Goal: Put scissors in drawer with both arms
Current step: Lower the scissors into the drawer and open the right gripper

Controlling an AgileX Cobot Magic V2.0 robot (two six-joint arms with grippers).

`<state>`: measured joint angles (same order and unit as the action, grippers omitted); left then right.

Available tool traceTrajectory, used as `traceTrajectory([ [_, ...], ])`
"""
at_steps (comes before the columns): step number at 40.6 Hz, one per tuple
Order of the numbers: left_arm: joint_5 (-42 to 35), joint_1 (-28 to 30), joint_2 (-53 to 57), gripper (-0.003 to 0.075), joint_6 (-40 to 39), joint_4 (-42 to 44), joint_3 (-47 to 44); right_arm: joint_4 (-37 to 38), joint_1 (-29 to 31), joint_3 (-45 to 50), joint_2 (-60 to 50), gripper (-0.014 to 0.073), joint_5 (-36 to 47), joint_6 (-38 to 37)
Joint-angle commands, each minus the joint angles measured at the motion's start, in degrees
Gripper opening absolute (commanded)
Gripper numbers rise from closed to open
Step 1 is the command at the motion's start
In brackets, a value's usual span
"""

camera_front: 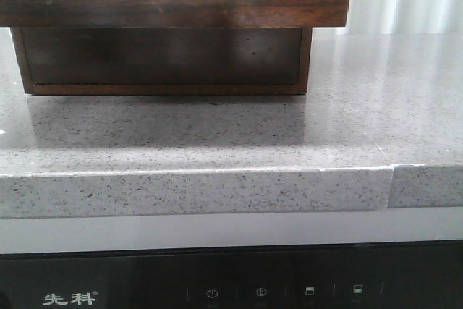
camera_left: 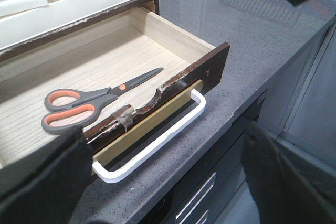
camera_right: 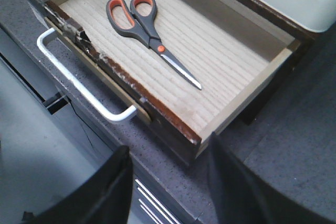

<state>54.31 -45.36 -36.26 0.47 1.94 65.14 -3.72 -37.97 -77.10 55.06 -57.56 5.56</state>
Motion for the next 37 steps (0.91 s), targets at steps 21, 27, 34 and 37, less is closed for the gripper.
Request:
traceTrajectory([
  [21,-4.7,-0.4,-0.6,0.0564,-0.5,-0.4,1.7,1.2,0.1,18.5,-25.3,0.0363,6.9,-0.8],
  [27,-4.7,-0.4,-0.6,0.0564,-0.5,-0.4,1.7,1.4,0.1,18.5,-25.5,0.0363,6.9,-0.8],
  [34,-4.7,-0.4,-0.6,0.0564,-0.5,-0.4,1.7,1.4,0.1,18.5,-25.5,0.0357,6.9,-0.8],
  [37,-4.7,-0.4,-0.6,0.0554,-0.5,-0.4,1.6,1.4,0.1,18.5,-25.5,0.0299,6.9,-0.8],
])
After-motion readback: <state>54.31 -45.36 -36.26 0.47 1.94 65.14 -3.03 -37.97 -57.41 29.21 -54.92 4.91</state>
